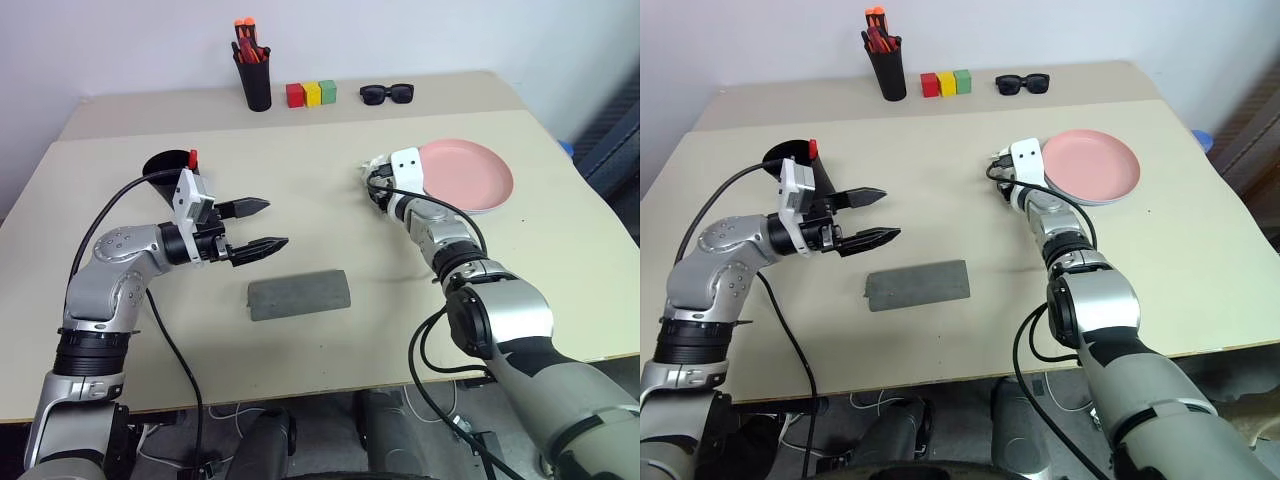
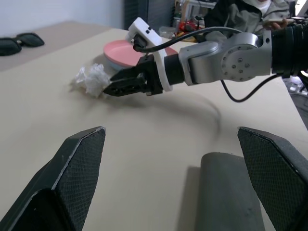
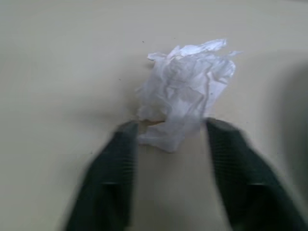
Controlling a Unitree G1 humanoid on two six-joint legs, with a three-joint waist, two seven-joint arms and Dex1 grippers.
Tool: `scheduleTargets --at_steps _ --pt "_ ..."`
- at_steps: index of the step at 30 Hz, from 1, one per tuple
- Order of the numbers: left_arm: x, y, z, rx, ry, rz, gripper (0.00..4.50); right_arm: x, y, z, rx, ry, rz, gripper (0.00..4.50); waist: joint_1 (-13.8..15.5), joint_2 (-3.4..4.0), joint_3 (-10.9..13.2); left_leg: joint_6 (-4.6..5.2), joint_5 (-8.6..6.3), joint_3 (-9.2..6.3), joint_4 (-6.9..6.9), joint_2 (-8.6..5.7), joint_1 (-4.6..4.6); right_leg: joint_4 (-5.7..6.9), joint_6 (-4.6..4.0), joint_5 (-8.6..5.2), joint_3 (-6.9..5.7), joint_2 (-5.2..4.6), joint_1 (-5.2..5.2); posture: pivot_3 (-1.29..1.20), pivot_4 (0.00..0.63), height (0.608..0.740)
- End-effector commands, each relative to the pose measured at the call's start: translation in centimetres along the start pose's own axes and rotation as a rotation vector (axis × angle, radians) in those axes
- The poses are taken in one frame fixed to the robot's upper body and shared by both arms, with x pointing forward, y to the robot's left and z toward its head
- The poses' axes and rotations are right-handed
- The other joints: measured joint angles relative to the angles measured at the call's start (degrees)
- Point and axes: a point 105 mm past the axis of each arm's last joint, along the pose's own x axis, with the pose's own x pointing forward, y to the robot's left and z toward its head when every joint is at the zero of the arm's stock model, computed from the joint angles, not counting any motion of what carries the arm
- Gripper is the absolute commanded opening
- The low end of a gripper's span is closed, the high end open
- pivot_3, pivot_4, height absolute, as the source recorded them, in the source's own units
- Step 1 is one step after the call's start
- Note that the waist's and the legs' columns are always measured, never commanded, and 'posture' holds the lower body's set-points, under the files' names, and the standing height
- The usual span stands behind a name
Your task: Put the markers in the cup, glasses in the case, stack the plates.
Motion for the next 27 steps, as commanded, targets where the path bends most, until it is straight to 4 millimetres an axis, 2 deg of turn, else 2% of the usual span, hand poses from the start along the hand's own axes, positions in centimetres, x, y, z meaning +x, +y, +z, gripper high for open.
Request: scheduleTargets --at_steps 1,9,12,13,16,18,22,27 --pt "-0.5 0.1 1.6 0.067 -0.031 0.025 4.50 0.2 0.3 2.8 0.014 -0.078 -0.006 0.11 0.0 0.00 0.0 0.00 0.00 0.00 0.00 0.00 0.00 0.01 0.00 0.00 0.00 0.00 0.00 0.00 0.150 0.740" --pt "-0.8 0.7 1.2 0.068 -0.026 0.041 4.50 0.2 0.3 3.1 -0.029 -0.087 -0.019 0.04 0.0 0.00 0.0 0.00 0.00 0.00 0.00 0.00 0.00 0.01 0.00 0.00 0.00 0.00 0.00 0.00 0.150 0.740" --pt "-0.8 0.8 0.9 0.064 -0.029 0.038 4.50 0.2 0.6 3.9 -0.061 -0.130 0.009 0.04 0.0 0.00 0.0 0.00 0.00 0.00 0.00 -0.01 0.00 0.01 0.00 0.00 0.00 0.01 0.00 0.00 0.150 0.740" --pt "-0.9 0.8 0.8 0.062 -0.028 0.039 4.50 0.1 0.8 4.2 -0.021 -0.148 0.039 0.04 0.0 0.00 0.0 0.00 0.00 0.00 0.00 0.00 0.00 0.01 0.00 0.00 0.00 0.01 0.00 0.00 0.150 0.740" --pt "-1.0 0.9 0.5 0.061 -0.028 0.042 4.50 0.0 0.5 4.5 0.000 -0.170 0.044 0.85 0.0 0.00 0.0 -0.01 0.00 0.00 0.00 0.00 0.00 0.01 0.00 0.00 0.00 0.01 0.00 0.00 0.150 0.740" --pt "-1.1 0.8 0.3 0.062 -0.028 0.039 4.50 -0.1 0.1 4.5 -0.047 -0.169 0.012 1.82 0.0 0.00 0.0 0.00 0.00 0.00 0.00 0.00 0.00 0.02 0.00 0.00 0.00 0.01 0.00 0.00 0.150 0.740" --pt "-1.2 0.7 0.3 0.056 -0.037 0.033 4.50 0.1 0.2 4.0 -0.036 -0.145 -0.023 3.92 0.0 0.00 0.0 -0.01 0.00 0.00 0.00 0.00 0.00 0.02 0.00 0.00 0.00 0.01 0.00 0.00 0.150 0.740" --pt "-1.1 0.7 0.5 0.062 -0.041 0.034 4.50 0.4 0.8 3.1 -0.031 -0.112 -0.056 3.92 -0.1 0.00 0.0 -0.01 0.01 0.00 0.00 0.00 0.01 0.03 0.00 0.00 0.00 0.01 -0.01 0.00 0.150 0.740"
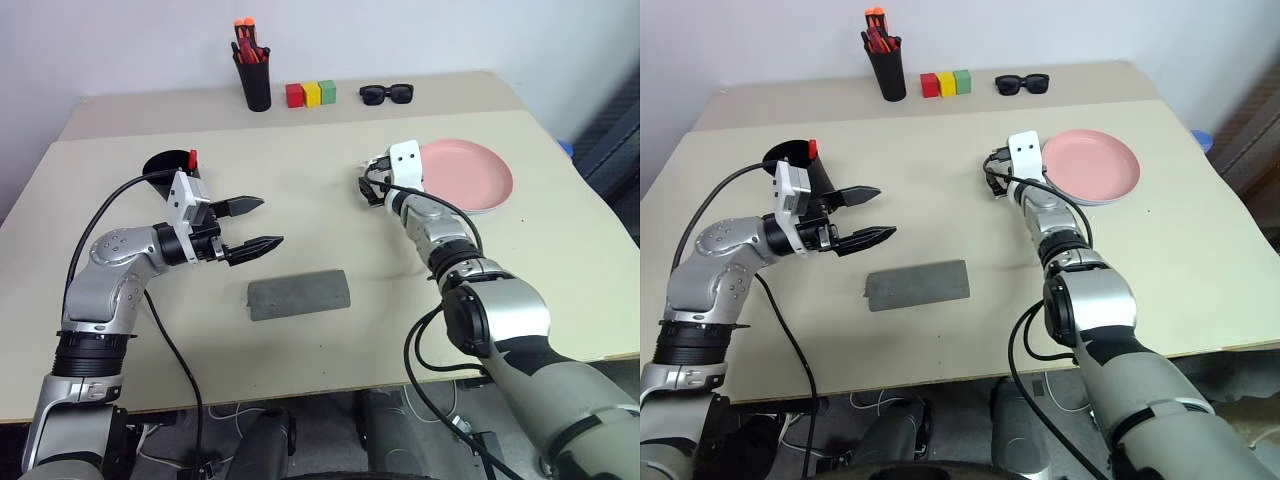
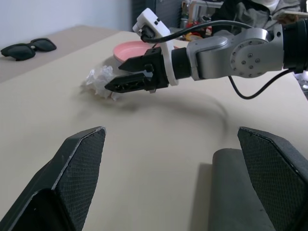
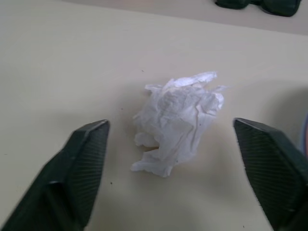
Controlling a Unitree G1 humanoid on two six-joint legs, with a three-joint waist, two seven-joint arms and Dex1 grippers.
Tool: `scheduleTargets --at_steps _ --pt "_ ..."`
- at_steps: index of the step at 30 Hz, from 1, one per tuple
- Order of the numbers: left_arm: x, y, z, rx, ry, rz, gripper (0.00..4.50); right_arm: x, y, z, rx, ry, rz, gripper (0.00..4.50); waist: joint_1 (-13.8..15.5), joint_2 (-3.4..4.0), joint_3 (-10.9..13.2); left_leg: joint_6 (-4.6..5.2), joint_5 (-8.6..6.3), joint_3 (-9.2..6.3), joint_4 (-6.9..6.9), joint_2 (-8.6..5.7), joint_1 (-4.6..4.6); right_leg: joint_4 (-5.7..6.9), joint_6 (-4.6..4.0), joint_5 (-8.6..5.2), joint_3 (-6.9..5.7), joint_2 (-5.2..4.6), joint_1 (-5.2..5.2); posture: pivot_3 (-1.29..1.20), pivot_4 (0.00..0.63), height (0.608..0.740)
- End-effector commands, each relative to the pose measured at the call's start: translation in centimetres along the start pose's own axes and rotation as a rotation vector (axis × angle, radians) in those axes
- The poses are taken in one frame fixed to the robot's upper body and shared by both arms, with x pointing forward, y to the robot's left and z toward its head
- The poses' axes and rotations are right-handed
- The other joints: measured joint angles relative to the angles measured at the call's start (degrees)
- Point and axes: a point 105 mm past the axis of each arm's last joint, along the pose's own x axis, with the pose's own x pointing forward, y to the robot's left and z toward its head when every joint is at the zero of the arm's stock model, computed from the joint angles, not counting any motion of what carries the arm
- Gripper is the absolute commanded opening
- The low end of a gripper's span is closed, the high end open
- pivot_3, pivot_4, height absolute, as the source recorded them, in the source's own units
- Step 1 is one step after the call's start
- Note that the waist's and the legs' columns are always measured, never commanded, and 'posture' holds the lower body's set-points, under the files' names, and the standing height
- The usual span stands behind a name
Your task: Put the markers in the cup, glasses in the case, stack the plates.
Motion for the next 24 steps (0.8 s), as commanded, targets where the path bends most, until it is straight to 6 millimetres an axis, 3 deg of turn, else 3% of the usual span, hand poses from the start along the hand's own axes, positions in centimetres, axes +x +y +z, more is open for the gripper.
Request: scheduleTargets --at_steps 1,3,6,12,24 --pt "-0.4 0.2 1.3 0.045 -0.033 0.013 4.50 0.3 0.7 1.5 0.000 -0.036 -0.009 3.92 0.0 0.00 0.0 0.00 0.00 0.00 0.00 0.00 0.00 0.00 0.00 0.00 0.00 0.00 0.00 0.00 0.150 0.740" --pt "-0.2 0.1 1.8 0.050 -0.037 0.015 4.50 0.3 0.8 0.9 0.008 -0.014 -0.016 3.92 0.0 0.00 0.0 0.00 0.00 0.00 0.00 0.00 0.00 0.00 0.00 0.00 0.00 0.00 0.00 0.00 0.150 0.740" --pt "0.0 0.0 2.2 0.059 -0.035 0.019 4.50 0.3 1.1 0.4 0.086 0.003 -0.005 3.07 0.0 0.00 0.0 0.00 0.00 0.00 0.00 0.00 0.00 0.00 0.00 0.00 0.00 0.00 0.00 0.00 0.150 0.740" --pt "0.2 -0.5 3.0 0.059 -0.044 0.031 4.50 0.4 0.6 0.6 -0.017 0.025 -0.074 0.02 0.0 0.00 0.0 0.01 0.00 0.00 0.01 0.00 0.00 0.01 0.00 0.00 0.01 0.00 0.00 0.00 0.150 0.740" --pt "0.6 -0.5 3.4 0.070 -0.037 0.035 4.50 0.4 0.2 1.4 -0.020 -0.003 -0.084 0.02 0.0 0.00 0.0 0.00 0.00 0.00 0.00 0.00 0.01 0.01 -0.01 0.00 0.01 0.01 0.00 0.00 0.150 0.740"
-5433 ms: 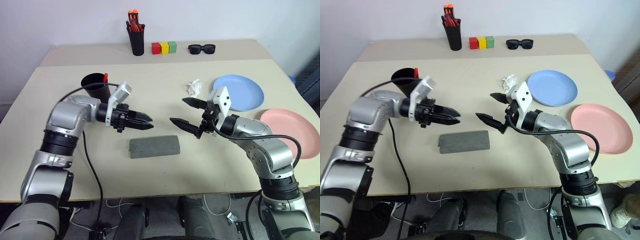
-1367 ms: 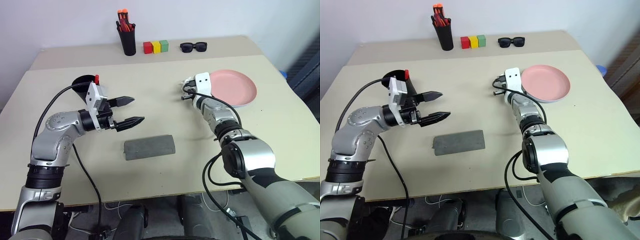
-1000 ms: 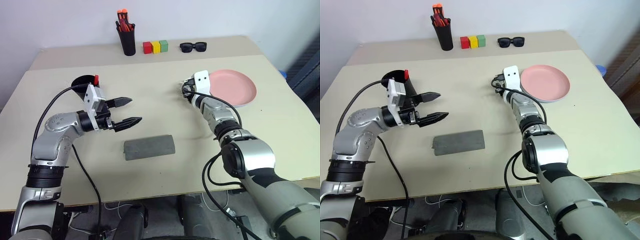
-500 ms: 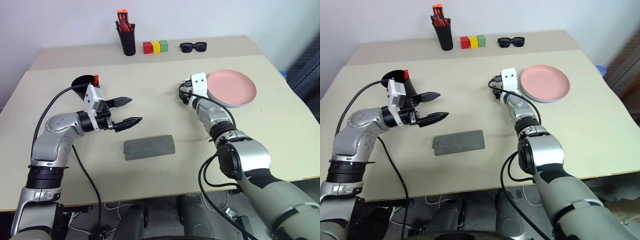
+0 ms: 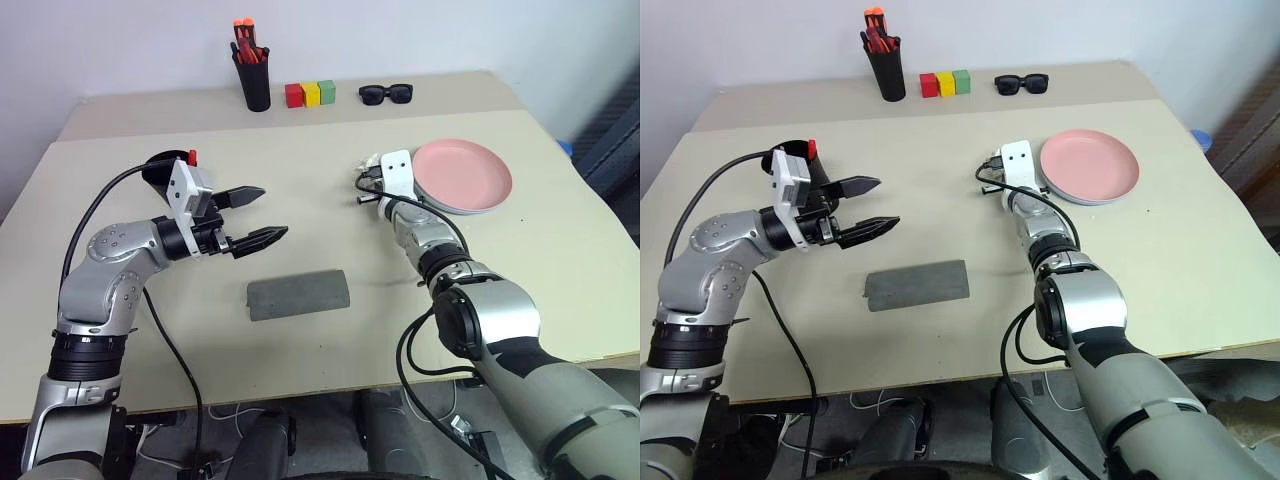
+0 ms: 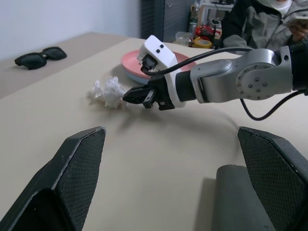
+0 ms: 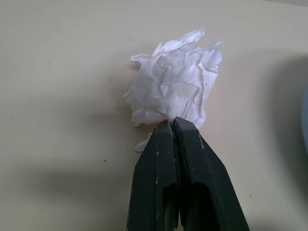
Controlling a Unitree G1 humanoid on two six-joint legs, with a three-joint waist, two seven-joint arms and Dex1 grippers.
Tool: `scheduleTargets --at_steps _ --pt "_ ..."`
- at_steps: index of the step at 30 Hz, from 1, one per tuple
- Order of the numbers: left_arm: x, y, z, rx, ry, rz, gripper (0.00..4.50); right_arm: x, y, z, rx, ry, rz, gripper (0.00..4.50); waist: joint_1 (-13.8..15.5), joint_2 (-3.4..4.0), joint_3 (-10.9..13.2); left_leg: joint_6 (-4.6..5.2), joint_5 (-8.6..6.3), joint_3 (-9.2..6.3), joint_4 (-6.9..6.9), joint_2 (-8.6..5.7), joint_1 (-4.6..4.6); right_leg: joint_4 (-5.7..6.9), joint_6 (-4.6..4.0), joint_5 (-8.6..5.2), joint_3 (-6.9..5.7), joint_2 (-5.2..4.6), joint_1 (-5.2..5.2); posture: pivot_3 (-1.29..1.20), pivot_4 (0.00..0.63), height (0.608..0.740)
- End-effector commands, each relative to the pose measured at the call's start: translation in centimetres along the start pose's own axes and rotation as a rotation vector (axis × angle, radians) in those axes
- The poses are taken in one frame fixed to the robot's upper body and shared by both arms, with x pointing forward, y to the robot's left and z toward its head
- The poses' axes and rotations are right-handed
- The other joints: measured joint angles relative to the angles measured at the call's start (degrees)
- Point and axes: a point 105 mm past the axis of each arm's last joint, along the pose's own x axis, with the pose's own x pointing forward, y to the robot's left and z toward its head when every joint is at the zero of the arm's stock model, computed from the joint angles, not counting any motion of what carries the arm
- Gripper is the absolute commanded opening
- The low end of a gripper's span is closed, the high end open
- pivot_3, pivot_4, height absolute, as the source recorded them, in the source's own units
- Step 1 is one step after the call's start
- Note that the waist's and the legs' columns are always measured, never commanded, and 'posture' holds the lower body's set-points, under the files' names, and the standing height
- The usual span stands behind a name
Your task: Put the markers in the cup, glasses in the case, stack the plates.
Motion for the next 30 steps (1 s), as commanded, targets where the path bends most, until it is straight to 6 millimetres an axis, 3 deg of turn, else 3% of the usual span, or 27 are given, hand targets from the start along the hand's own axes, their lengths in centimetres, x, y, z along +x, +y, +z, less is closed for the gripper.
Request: scheduleTargets --at_steps 1,5,12,21,25,30 --pt "0.1 -0.2 1.7 0.059 -0.031 -0.009 4.50 0.1 -0.6 2.9 -0.007 -0.078 -0.025 0.02 0.0 0.00 0.0 0.00 0.00 0.00 0.00 0.00 0.00 0.00 0.00 0.00 0.00 0.00 0.00 0.00 0.150 0.740" --pt "0.2 0.0 1.7 0.050 -0.043 -0.008 4.50 -0.2 -3.1 3.1 -0.016 -0.084 -0.095 0.02 0.1 0.00 0.0 0.00 0.00 0.00 0.01 0.00 -0.01 -0.01 0.00 0.00 0.00 0.00 0.01 0.00 0.150 0.740" --pt "0.1 0.1 1.2 0.036 -0.055 -0.008 4.50 -0.4 -4.5 3.2 -0.033 -0.093 -0.101 0.02 -0.2 0.00 0.0 0.01 0.00 0.03 -0.02 0.02 0.02 -0.01 0.00 0.00 0.02 0.04 0.01 0.00 0.150 0.740" --pt "-0.2 0.2 1.0 0.036 -0.063 -0.011 4.50 -0.7 -4.2 5.4 -0.115 -0.156 0.011 0.02 0.0 0.00 0.0 0.01 0.00 0.03 0.01 0.02 0.00 -0.01 -0.01 0.01 0.04 0.05 0.00 0.00 0.150 0.740" --pt "-0.3 0.1 0.8 0.031 -0.062 -0.014 4.50 -1.3 -4.3 6.6 -0.063 -0.209 0.125 0.02 0.0 0.00 0.0 0.01 -0.01 0.03 0.01 0.02 0.00 -0.02 -0.01 0.01 0.04 0.05 0.01 0.00 0.150 0.740" --pt "-0.3 -0.1 0.8 0.028 -0.070 -0.015 4.50 -2.7 -3.0 5.4 -0.088 -0.204 0.328 0.02 0.1 0.00 0.0 0.03 -0.02 0.02 0.00 0.03 0.01 -0.01 -0.01 0.01 0.04 0.05 0.01 0.00 0.150 0.740"
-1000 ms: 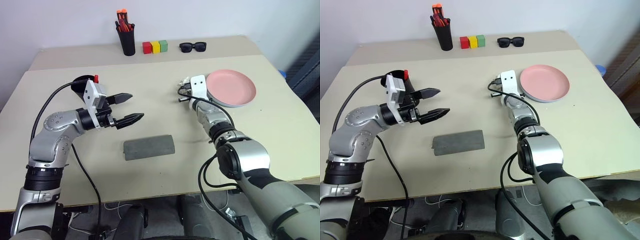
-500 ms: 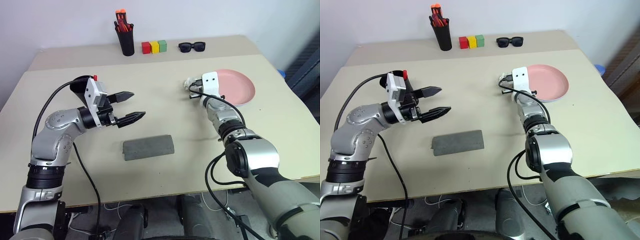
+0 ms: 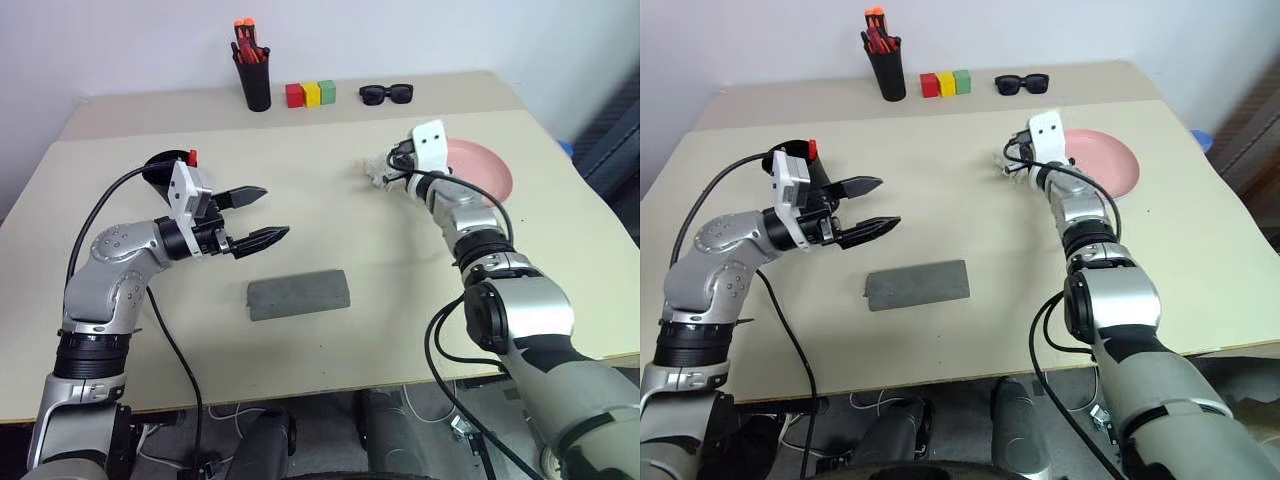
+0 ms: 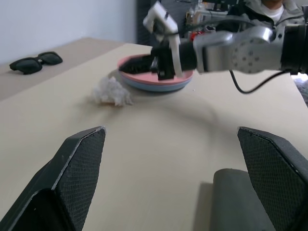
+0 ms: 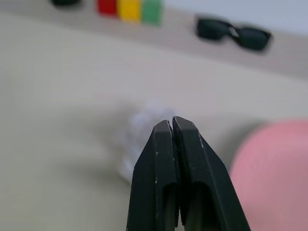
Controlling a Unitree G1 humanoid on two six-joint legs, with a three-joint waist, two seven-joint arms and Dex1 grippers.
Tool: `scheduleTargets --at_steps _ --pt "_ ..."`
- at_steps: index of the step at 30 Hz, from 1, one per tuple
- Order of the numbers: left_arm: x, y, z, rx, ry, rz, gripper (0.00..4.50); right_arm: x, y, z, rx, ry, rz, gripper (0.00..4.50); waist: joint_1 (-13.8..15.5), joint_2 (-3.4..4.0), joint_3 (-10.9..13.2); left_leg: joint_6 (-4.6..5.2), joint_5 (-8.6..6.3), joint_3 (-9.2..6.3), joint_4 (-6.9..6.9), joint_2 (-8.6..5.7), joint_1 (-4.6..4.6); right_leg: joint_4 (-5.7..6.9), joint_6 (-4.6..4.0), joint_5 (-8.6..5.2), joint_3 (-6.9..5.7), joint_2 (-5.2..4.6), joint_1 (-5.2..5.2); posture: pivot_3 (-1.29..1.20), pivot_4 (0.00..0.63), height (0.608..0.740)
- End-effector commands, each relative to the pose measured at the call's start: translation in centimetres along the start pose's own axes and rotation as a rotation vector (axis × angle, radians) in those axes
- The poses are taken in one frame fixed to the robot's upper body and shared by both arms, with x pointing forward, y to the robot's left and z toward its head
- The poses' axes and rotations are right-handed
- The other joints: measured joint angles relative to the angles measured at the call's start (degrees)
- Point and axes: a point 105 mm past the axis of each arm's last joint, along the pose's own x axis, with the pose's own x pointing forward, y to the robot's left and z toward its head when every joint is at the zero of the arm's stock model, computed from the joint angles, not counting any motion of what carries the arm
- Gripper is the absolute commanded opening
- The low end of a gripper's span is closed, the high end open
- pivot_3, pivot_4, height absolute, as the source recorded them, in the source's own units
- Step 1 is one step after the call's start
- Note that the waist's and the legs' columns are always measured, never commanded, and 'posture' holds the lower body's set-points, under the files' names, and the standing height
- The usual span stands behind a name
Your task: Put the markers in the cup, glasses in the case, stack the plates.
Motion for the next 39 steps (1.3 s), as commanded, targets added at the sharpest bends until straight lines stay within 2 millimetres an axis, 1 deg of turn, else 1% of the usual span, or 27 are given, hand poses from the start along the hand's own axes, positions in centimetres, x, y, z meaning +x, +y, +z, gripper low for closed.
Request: scheduleTargets --at_steps 1,2,3,6,7,9,11,13,14,15,16,18,20,23,25,26,29,31,34,35,37,38,39 --pt "-0.3 -0.1 1.2 0.040 -0.041 0.003 4.50 -0.8 1.2 0.4 -0.016 -0.018 0.126 0.02 0.0 0.00 0.0 0.00 0.00 0.00 0.01 0.00 0.00 0.01 0.00 0.00 0.00 0.00 0.00 0.00 0.150 0.740" --pt "-0.2 -0.2 1.2 0.040 -0.043 0.002 4.50 -1.3 1.8 0.1 -0.015 -0.014 0.173 0.02 0.1 0.00 0.0 0.00 0.00 0.00 0.01 0.00 0.00 0.01 0.00 0.00 0.00 0.00 0.00 0.00 0.150 0.740" --pt "-0.1 -0.2 1.2 0.042 -0.042 0.000 4.50 -1.6 2.0 -0.1 -0.037 -0.010 0.183 0.02 0.1 0.00 0.0 0.00 0.00 0.00 0.03 0.00 -0.01 0.01 0.00 0.00 0.00 0.00 0.00 0.00 0.150 0.740" --pt "0.1 -0.2 1.3 0.039 -0.044 -0.003 4.50 -1.6 1.6 -0.2 -0.048 -0.012 0.127 0.02 0.1 0.00 0.0 0.00 0.00 0.00 0.05 -0.01 -0.02 0.02 0.00 0.00 0.00 -0.02 -0.01 0.00 0.150 0.740" --pt "0.2 -0.2 1.3 0.038 -0.043 -0.004 4.50 -1.4 1.6 0.0 -0.032 -0.019 0.120 0.25 0.1 0.00 0.0 -0.01 0.00 0.01 0.05 -0.01 -0.01 0.03 -0.01 0.01 0.00 -0.02 -0.01 0.00 0.150 0.740" --pt "0.4 -0.2 1.5 0.038 -0.043 -0.008 4.50 -0.8 1.7 1.0 -0.004 -0.057 0.095 0.82 0.0 0.00 0.0 -0.02 0.01 0.02 0.04 0.01 0.01 0.02 -0.04 0.03 0.00 -0.01 -0.01 0.00 0.150 0.740" --pt "0.5 -0.2 1.6 0.039 -0.043 -0.010 4.50 -0.3 1.3 1.7 0.003 -0.084 0.040 1.69 0.0 0.00 0.0 -0.02 0.01 0.03 0.03 0.02 0.02 0.03 -0.06 0.04 0.00 0.00 -0.02 0.00 0.150 0.740" --pt "0.5 -0.1 1.6 0.040 -0.041 -0.010 4.50 0.3 1.1 1.8 -0.016 -0.080 -0.002 2.87 0.1 0.00 0.0 -0.04 0.02 0.04 0.03 0.02 0.02 0.02 -0.09 0.06 0.00 0.00 -0.02 0.00 0.150 0.740" --pt "0.5 -0.1 1.6 0.040 -0.041 -0.011 4.50 0.5 1.0 1.8 -0.007 -0.077 -0.020 3.22 0.1 0.00 0.0 -0.05 0.03 0.03 0.03 0.02 0.01 0.02 -0.09 0.06 0.00 0.00 -0.02 0.00 0.150 0.740" --pt "0.5 -0.1 1.6 0.038 -0.041 -0.011 4.50 0.8 1.2 1.6 -0.025 -0.064 -0.030 3.76 0.1 0.00 0.0 -0.04 0.02 0.03 0.02 0.02 0.02 0.01 -0.09 0.06 0.00 0.00 -0.02 0.00 0.150 0.740" --pt "0.5 -0.1 1.6 0.036 -0.040 -0.012 4.50 1.0 1.4 1.3 -0.032 -0.050 -0.035 4.16 0.1 -0.01 0.0 -0.04 0.02 0.03 0.02 0.02 0.02 0.00 -0.09 0.06 0.00 0.00 -0.01 0.00 0.150 0.740" --pt "0.5 -0.2 1.6 0.035 -0.037 -0.013 4.50 1.4 1.6 0.9 -0.025 -0.031 -0.059 4.16 0.1 -0.01 0.0 -0.04 0.02 0.02 0.02 0.01 0.00 -0.01 -0.09 0.06 0.00 0.00 -0.01 0.00 0.150 0.740" --pt "0.5 -0.3 1.6 0.037 -0.033 -0.012 4.50 1.6 1.9 0.2 -0.097 0.003 -0.085 4.16 0.1 -0.01 0.0 -0.04 0.03 0.02 0.02 0.01 0.00 0.00 -0.09 0.06 0.00 0.00 -0.01 0.00 0.150 0.740" --pt "0.6 -0.3 2.0 0.034 -0.040 -0.012 4.50 1.6 1.4 -1.1 -0.117 0.057 -0.153 4.16 0.0 -0.01 0.0 -0.05 0.03 0.02 0.02 0.01 0.00 0.00 -0.09 0.07 0.00 0.00 -0.02 0.00 0.150 0.740" --pt "0.6 -0.5 2.1 0.034 -0.040 -0.009 4.50 1.4 1.1 -2.3 -0.068 0.102 -0.203 4.16 0.0 0.00 0.0 -0.06 0.03 0.02 0.02 0.01 0.00 0.01 -0.09 0.06 0.00 0.00 -0.03 0.00 0.150 0.740" --pt "0.6 -0.5 2.1 0.033 -0.039 -0.008 4.50 1.3 1.0 -2.7 -0.087 0.120 -0.216 4.16 0.0 -0.01 0.0 -0.06 0.03 0.01 0.01 0.01 -0.01 0.00 -0.09 0.06 0.00 0.00 -0.03 0.00 0.150 0.740" --pt "0.5 -0.6 2.2 0.031 -0.036 -0.005 4.50 1.3 1.1 -3.0 -0.052 0.123 -0.231 4.16 -0.1 0.00 0.0 -0.06 0.03 0.02 0.01 0.02 0.01 0.01 -0.09 0.06 0.00 0.00 -0.02 0.00 0.150 0.740" --pt "0.4 -0.7 2.4 0.030 -0.036 -0.001 4.50 1.4 1.5 -3.5 0.018 0.131 -0.222 4.16 -0.1 0.00 0.0 -0.05 0.03 0.01 0.00 0.02 0.01 0.01 -0.09 0.07 0.01 0.02 -0.03 0.00 0.150 0.740" --pt "0.7 -0.9 2.6 0.032 -0.036 0.001 4.50 1.5 2.1 -3.5 0.092 0.121 -0.194 3.39 0.0 0.00 0.0 -0.05 0.03 0.02 0.01 0.03 0.01 0.01 -0.09 0.07 0.00 0.03 -0.02 0.00 0.150 0.740" --pt "0.7 -1.0 2.7 0.031 -0.035 0.001 4.50 1.6 2.2 -3.5 0.114 0.115 -0.189 2.85 0.0 0.00 0.0 -0.05 0.03 0.01 0.02 0.03 0.01 0.01 -0.09 0.07 0.00 0.03 -0.02 0.00 0.150 0.740" --pt "0.9 -1.1 2.8 0.031 -0.035 0.003 4.50 1.5 2.1 -3.5 0.100 0.119 -0.202 1.92 0.0 0.00 0.0 -0.05 0.03 0.01 0.01 0.03 0.01 0.01 -0.09 0.07 0.00 0.03 -0.02 0.00 0.150 0.740" --pt "1.0 -1.1 2.9 0.031 -0.035 0.004 4.50 1.5 2.1 -3.6 0.083 0.124 -0.211 1.30 0.0 0.00 0.0 -0.05 0.03 0.01 0.01 0.03 0.01 0.01 -0.09 0.07 0.01 0.03 -0.02 0.00 0.150 0.740" --pt "1.0 -1.1 3.0 0.032 -0.036 0.004 4.50 1.5 2.0 -3.6 0.083 0.125 -0.215 0.85 0.0 0.00 0.0 -0.05 0.03 0.01 0.01 0.03 0.01 0.01 -0.09 0.07 0.00 0.03 -0.02 0.00 0.150 0.740"
